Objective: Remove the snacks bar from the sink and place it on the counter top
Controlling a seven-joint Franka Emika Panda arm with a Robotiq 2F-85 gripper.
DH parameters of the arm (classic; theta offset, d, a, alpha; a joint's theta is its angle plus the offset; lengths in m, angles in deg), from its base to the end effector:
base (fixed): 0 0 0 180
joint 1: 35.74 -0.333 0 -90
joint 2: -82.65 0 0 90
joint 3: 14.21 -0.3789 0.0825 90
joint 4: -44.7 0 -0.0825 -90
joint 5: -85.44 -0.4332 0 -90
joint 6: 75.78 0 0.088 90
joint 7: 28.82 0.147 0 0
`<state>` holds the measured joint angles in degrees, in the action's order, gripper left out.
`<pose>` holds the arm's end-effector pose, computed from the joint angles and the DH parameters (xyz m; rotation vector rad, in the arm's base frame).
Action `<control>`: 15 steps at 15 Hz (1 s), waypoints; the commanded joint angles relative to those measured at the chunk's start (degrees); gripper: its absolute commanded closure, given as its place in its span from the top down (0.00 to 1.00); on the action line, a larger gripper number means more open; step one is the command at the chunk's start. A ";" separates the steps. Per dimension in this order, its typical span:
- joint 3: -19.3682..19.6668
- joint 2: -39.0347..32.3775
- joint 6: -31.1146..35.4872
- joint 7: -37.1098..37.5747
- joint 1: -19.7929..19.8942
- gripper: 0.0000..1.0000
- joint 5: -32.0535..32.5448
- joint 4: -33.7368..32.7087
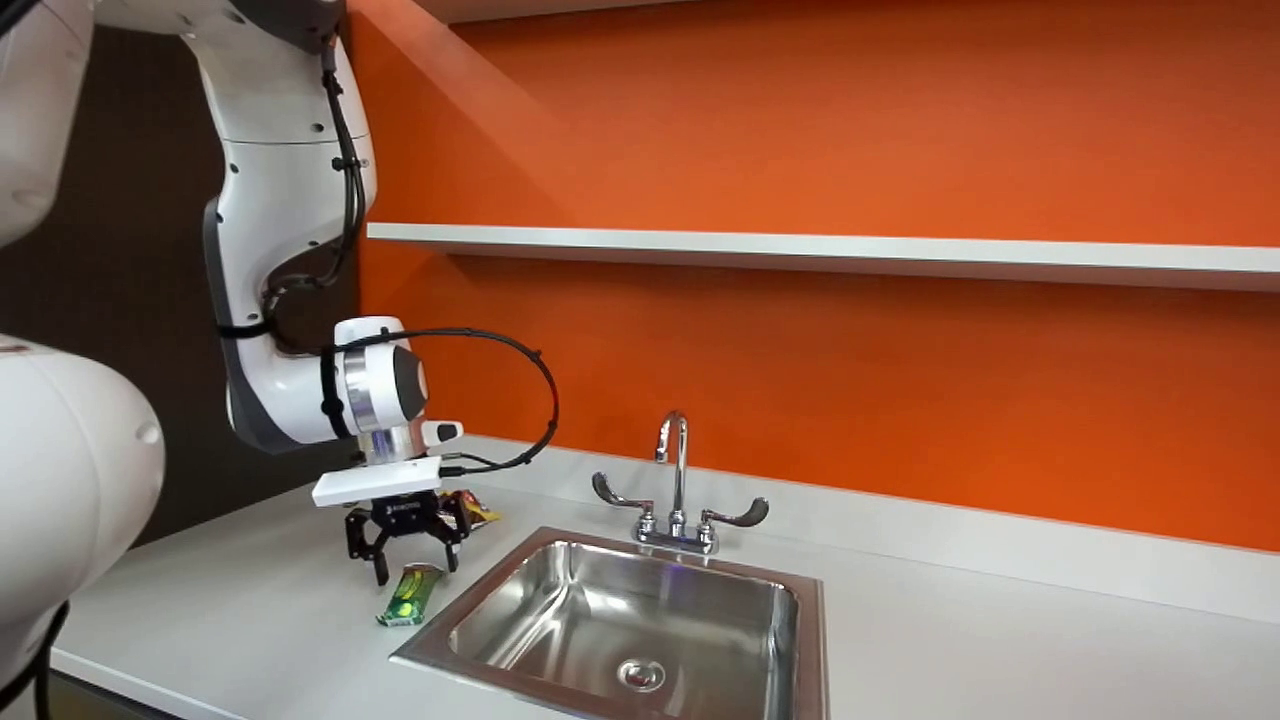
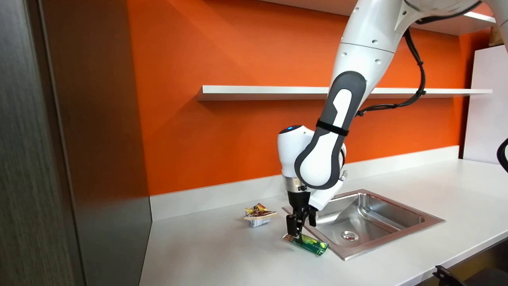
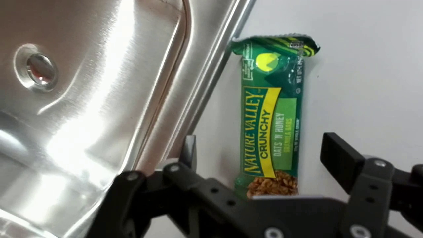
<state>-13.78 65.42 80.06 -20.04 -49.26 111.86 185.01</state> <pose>0.4991 0.1250 0.1513 2.8641 0.7317 0.0088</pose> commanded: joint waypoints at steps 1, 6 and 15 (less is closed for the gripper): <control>0.44 0.69 0.70 -0.48 0.46 1.00 0.15 0.00; 1.13 2.72 0.94 0.27 1.37 1.00 -1.50 1.00; 1.46 8.83 1.31 1.20 4.79 1.00 -8.69 4.93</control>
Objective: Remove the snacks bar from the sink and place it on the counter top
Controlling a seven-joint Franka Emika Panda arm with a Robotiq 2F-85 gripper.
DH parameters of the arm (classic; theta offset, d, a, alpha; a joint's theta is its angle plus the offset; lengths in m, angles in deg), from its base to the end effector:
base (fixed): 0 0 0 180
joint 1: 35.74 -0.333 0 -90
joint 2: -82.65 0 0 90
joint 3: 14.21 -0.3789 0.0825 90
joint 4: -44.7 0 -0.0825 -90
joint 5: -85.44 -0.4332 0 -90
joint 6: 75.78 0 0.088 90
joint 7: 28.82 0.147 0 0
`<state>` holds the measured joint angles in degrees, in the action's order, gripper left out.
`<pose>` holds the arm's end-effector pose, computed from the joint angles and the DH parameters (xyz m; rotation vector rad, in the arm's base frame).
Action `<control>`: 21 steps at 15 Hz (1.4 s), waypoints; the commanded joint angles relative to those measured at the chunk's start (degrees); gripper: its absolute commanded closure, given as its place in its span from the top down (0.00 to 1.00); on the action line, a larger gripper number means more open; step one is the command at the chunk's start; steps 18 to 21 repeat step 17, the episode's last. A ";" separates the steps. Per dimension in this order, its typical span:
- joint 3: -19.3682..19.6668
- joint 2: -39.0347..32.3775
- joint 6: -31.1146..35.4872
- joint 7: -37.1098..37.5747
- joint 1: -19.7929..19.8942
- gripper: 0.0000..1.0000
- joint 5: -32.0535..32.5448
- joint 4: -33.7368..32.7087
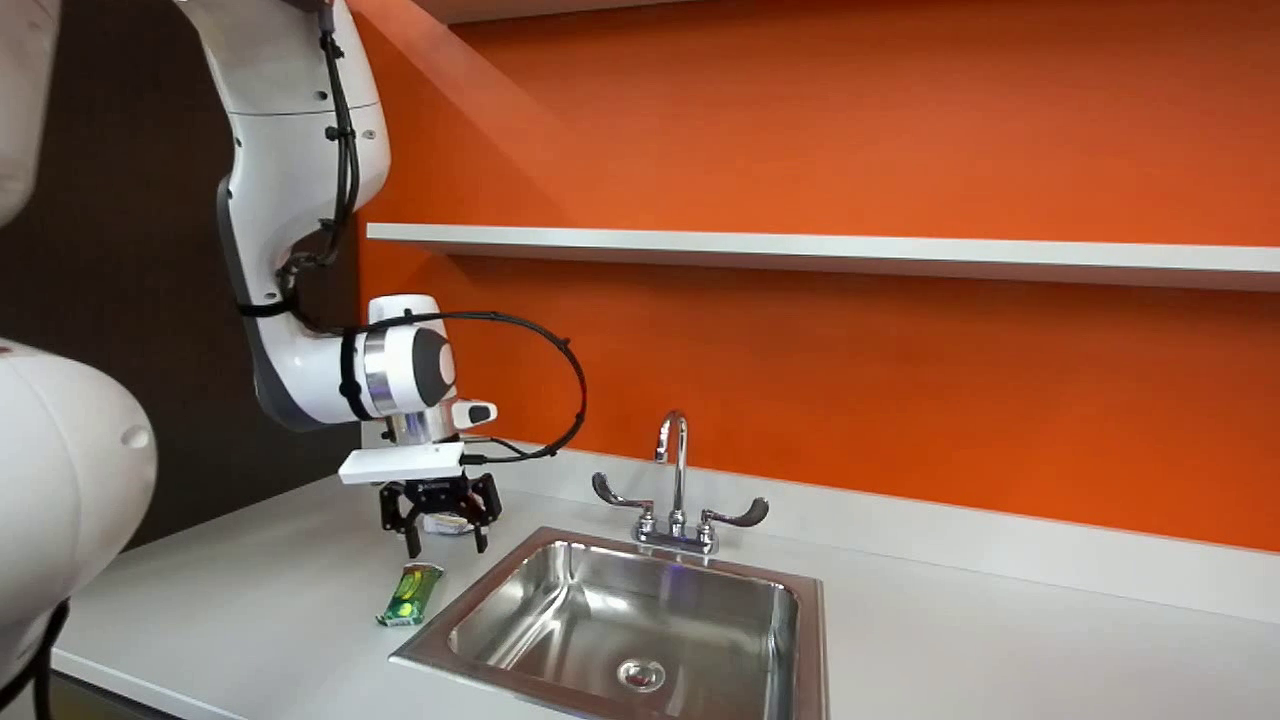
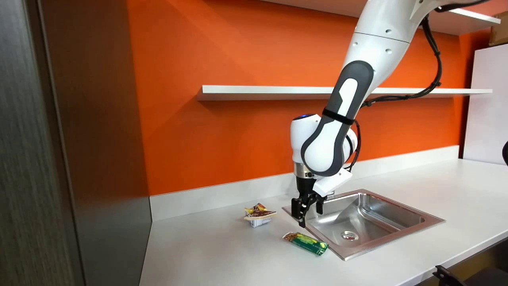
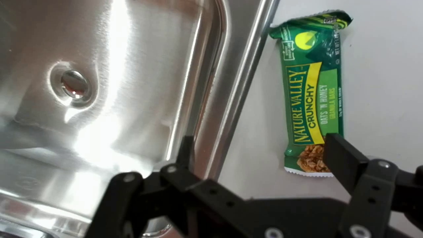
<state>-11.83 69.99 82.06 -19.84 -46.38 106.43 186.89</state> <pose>0.5097 0.0826 0.1846 2.9542 0.4844 0.1092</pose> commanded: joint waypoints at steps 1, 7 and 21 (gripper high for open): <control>-0.45 5.05 -1.01 1.24 2.38 1.00 -4.71 3.62; 0.36 9.29 -1.81 2.28 6.03 1.00 -11.38 7.02; 0.47 8.06 -1.72 1.48 8.41 1.00 -13.10 7.14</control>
